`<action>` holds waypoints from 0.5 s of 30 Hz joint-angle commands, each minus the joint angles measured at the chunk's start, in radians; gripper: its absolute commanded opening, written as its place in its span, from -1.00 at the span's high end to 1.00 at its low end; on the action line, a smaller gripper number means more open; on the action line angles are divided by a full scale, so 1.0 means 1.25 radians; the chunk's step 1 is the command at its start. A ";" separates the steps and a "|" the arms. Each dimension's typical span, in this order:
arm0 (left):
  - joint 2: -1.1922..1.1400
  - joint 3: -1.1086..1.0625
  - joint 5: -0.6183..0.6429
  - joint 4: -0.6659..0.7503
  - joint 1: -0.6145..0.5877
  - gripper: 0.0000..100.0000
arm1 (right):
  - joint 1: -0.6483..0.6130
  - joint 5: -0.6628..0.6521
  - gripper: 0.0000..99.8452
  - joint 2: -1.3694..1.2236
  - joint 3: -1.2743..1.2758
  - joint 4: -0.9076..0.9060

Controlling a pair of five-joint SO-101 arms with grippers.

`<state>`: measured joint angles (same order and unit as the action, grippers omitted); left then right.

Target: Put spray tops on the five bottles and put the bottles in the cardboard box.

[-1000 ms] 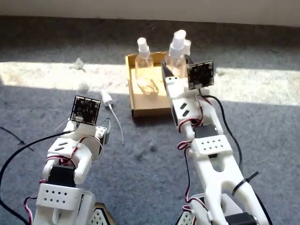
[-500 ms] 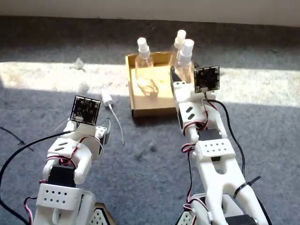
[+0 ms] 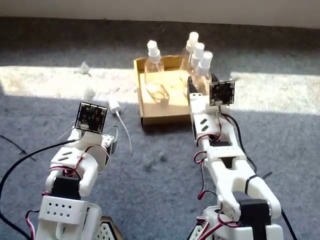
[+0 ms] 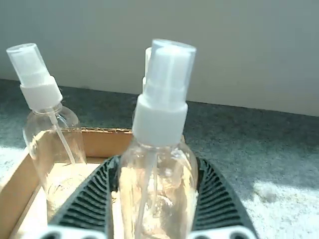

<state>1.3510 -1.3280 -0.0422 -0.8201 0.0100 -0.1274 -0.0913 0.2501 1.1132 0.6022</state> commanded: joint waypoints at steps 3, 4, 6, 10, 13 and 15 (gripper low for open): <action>0.012 0.003 -0.002 0.016 -0.007 0.67 | 0.009 -0.004 0.99 -0.024 -0.006 0.077; 0.012 0.003 -0.002 0.016 -0.007 0.67 | 0.009 -0.004 0.99 -0.025 -0.006 0.088; 0.012 0.003 -0.002 0.016 -0.007 0.67 | 0.009 -0.002 0.99 -0.025 -0.006 0.102; 0.012 0.003 -0.002 0.016 -0.007 0.67 | 0.012 -0.001 0.99 -0.026 -0.003 0.104; 0.012 0.003 -0.002 0.016 -0.007 0.67 | 0.012 -0.001 0.99 -0.026 0.001 0.104; 0.012 0.003 -0.002 0.016 -0.007 0.67 | 0.010 -0.002 0.99 -0.026 0.019 0.105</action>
<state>1.3510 -1.3280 -0.0422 -0.8201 0.0100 -0.1258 -0.0913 0.2117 1.1270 0.7096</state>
